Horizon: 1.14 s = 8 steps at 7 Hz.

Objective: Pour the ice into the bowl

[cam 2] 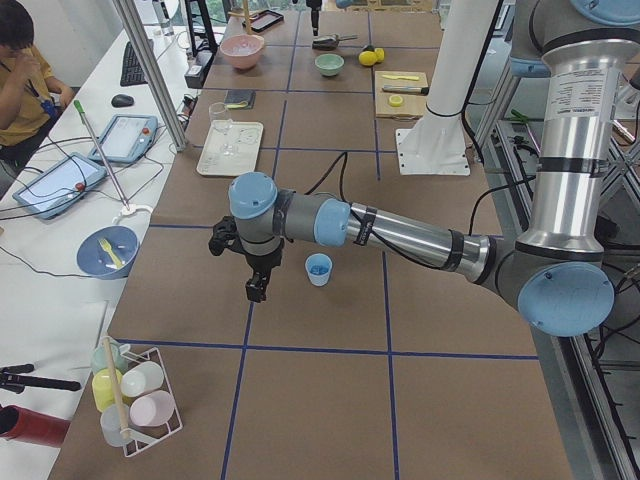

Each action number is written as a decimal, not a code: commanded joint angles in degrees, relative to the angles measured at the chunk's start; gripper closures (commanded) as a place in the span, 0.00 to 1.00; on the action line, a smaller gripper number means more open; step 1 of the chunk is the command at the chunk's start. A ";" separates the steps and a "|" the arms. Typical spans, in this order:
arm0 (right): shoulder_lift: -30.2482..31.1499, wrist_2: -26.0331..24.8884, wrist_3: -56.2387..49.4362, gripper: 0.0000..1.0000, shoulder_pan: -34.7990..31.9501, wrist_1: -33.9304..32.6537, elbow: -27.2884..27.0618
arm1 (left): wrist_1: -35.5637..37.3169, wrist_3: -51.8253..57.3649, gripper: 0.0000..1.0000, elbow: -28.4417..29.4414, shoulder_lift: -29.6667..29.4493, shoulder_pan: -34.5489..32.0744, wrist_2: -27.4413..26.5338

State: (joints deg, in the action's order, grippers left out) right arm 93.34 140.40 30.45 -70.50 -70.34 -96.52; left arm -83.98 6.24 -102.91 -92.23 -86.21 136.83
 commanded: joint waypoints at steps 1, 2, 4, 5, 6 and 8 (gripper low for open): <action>3.58 -5.21 12.51 0.00 7.55 13.35 -0.07 | -0.13 0.00 0.00 -0.62 0.04 0.17 0.02; 4.91 -6.01 12.61 0.00 9.57 13.56 -0.07 | -0.39 0.00 0.00 -0.97 0.04 0.17 0.02; 5.45 -13.47 12.79 0.47 14.85 13.30 0.19 | -0.48 0.00 0.00 -0.97 0.04 0.17 0.02; 6.67 -13.92 12.70 0.99 14.86 13.56 1.15 | -0.48 0.00 0.00 -0.97 0.04 0.17 0.02; 6.42 -14.02 12.79 1.00 14.86 13.65 0.98 | -1.01 0.00 0.00 -1.06 0.04 0.17 -0.07; 7.03 -12.79 13.48 1.00 14.60 13.22 -3.73 | -3.03 0.00 0.00 -0.89 0.12 0.17 -0.33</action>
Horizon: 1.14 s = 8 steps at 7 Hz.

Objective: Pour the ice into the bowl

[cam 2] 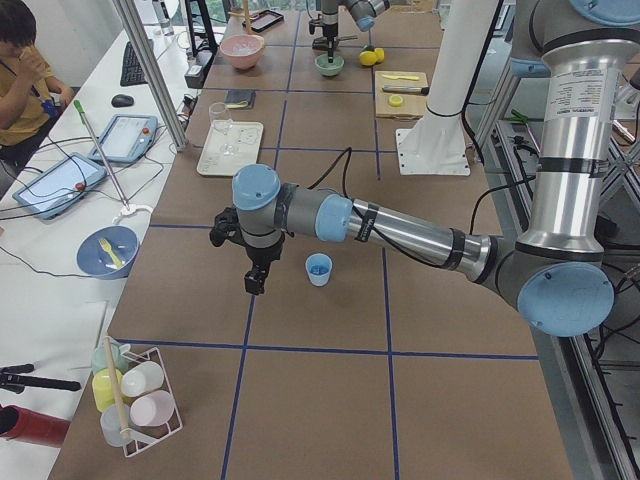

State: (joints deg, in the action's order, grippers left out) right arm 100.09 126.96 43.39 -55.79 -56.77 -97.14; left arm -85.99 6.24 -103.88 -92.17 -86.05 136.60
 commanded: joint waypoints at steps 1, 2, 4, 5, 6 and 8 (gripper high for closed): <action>0.37 1.09 5.77 1.00 -0.72 -0.36 -5.84 | -2.93 0.00 0.00 0.00 0.06 0.00 0.24; -0.33 2.66 9.65 1.00 -0.72 -0.62 -9.78 | -4.61 -0.09 0.00 0.08 0.06 0.00 0.34; -10.46 3.21 27.35 1.00 4.59 -0.54 -12.54 | -6.89 -0.26 0.00 0.61 0.85 0.09 2.77; -18.01 1.12 36.76 1.00 10.12 -0.89 -12.29 | -8.30 -0.35 0.00 0.70 1.55 0.09 4.88; -25.57 -3.86 45.03 1.00 16.35 -4.54 -12.20 | -9.62 -0.53 0.00 1.05 1.56 0.09 4.91; -43.40 -18.26 49.06 1.00 27.35 -21.12 -8.97 | -10.07 -0.53 0.00 1.58 1.56 0.18 4.99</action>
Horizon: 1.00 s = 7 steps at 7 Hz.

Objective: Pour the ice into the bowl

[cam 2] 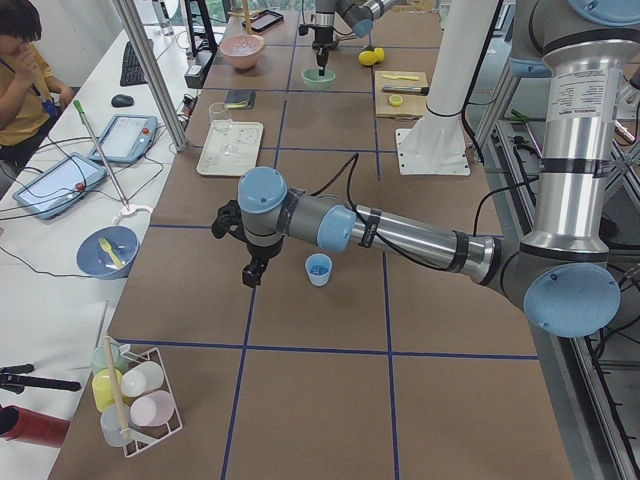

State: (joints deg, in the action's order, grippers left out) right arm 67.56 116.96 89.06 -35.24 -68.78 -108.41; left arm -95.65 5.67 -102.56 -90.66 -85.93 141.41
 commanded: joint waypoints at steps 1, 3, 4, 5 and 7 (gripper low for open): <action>-16.44 -10.59 8.62 1.00 8.94 -9.27 7.37 | -1.72 0.13 0.00 0.17 -0.04 1.97 0.18; -23.40 -16.56 10.69 1.00 12.11 -9.18 16.34 | -12.24 -0.31 0.00 0.87 -0.04 6.82 -1.38; -24.30 -17.81 12.00 1.00 13.87 -9.27 19.60 | -17.67 -0.39 0.00 1.13 -0.13 7.96 -5.05; -24.05 -18.25 13.06 0.82 14.40 -9.27 19.90 | -19.64 -6.40 0.00 0.96 -1.17 8.84 -7.96; -24.14 -18.26 14.47 0.00 15.38 -9.09 20.96 | -28.56 -24.14 0.00 0.61 0.21 14.28 -10.86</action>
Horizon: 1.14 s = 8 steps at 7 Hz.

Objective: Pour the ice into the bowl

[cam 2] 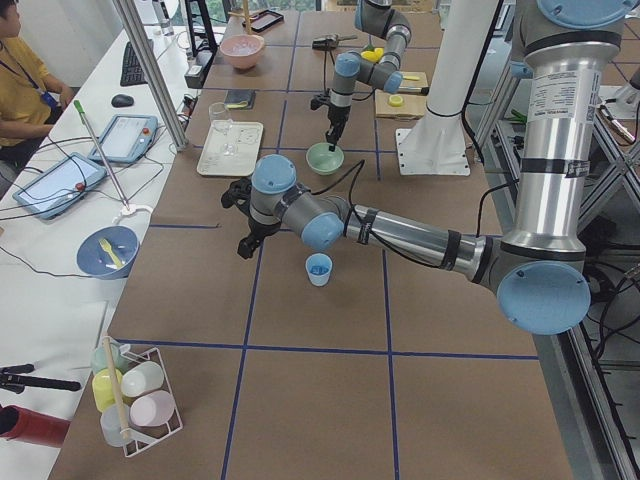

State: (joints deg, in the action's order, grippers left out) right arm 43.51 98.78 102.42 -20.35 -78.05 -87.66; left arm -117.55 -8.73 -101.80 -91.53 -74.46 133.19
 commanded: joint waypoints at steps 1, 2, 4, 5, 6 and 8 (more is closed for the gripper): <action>0.43 0.36 1.11 0.00 -1.95 -0.69 -3.70 | -16.03 -18.26 0.00 -0.33 5.09 5.62 -9.03; 2.78 0.71 1.37 0.00 -6.07 -1.49 -10.79 | -21.87 -25.22 0.00 -0.51 7.65 10.43 -18.05; 9.10 9.81 1.20 0.00 -15.82 -4.82 -22.60 | -42.80 -35.60 0.00 -0.77 20.27 13.46 -24.71; 11.74 10.37 0.68 0.00 -16.21 -4.49 -23.68 | -49.20 -36.70 0.01 -0.77 24.34 14.95 -26.04; 12.20 10.12 0.67 0.00 -16.04 -4.40 -23.35 | -49.44 -38.63 0.01 -0.68 24.73 17.40 -29.53; 12.21 9.76 0.67 0.00 -15.78 -4.31 -23.52 | -52.40 -45.55 0.03 -0.77 29.37 28.27 -42.17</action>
State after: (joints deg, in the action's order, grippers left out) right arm 55.53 108.64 103.12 -36.14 -82.43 -111.00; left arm -167.51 -49.78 -102.54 -64.98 -52.42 98.17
